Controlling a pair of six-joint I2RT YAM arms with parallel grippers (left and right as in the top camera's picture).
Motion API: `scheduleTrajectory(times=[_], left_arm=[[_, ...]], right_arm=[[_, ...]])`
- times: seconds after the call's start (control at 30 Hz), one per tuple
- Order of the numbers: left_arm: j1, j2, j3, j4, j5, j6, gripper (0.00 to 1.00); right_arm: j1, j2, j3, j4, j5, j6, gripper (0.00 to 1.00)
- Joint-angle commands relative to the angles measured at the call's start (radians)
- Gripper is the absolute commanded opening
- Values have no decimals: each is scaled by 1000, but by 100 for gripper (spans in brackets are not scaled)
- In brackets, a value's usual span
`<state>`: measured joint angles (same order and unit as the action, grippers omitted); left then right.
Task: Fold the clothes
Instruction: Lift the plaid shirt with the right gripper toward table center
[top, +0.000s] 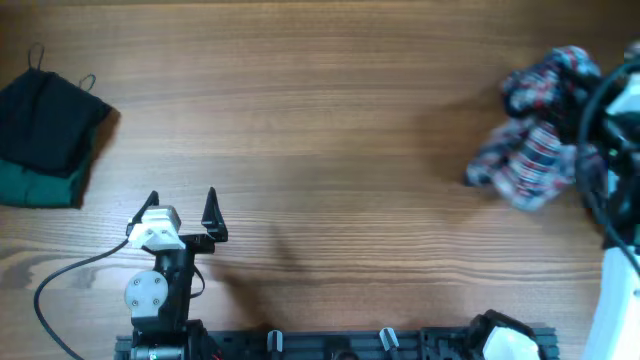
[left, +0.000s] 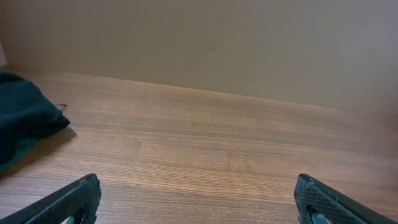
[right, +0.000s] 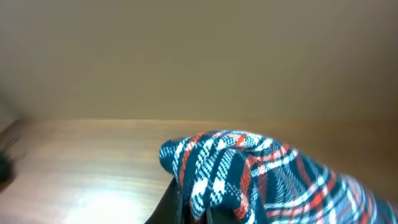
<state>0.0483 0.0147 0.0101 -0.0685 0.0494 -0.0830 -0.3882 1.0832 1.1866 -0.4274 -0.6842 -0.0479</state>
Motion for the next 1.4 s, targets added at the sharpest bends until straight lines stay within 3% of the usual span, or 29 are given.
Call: scheduleTrajectory(times=[0.0, 0.17, 0.43, 0.73, 0.83, 0.97, 1.07, 1.1, 1.13, 1.17, 1.23, 1.37], left_arm=[[6, -4, -5, -6, -6, 20, 100], [6, -4, -5, -6, -6, 20, 100], [6, -4, -5, -6, -6, 20, 100], [6, -4, -5, -6, -6, 20, 100], [6, -4, -5, -6, -6, 20, 100], [6, -4, -5, -6, -6, 20, 100], [6, -4, -5, -6, -6, 20, 100], [6, -4, -5, -6, -6, 20, 100], [6, -4, -5, -6, -6, 20, 100], [6, -4, -5, -6, -6, 20, 100], [6, -4, -5, -6, -6, 20, 100], [6, -4, -5, -6, -6, 20, 100]], right_arm=[[163, 16, 38, 66, -47, -105, 4], [423, 223, 38, 74, 41, -241, 4], [597, 506, 38, 76, 41, -239, 4], [718, 562, 38, 171, 41, -237, 4], [745, 562, 38, 315, 41, -166, 4], [771, 562, 38, 592, 50, 107, 4], [789, 571, 38, 599, 220, 129, 6], [792, 579, 38, 600, 222, 128, 13], [795, 590, 38, 605, 222, 129, 32], [798, 607, 38, 617, 221, 132, 70], [804, 648, 38, 662, 221, 158, 97], [804, 695, 38, 771, 205, 186, 100]])
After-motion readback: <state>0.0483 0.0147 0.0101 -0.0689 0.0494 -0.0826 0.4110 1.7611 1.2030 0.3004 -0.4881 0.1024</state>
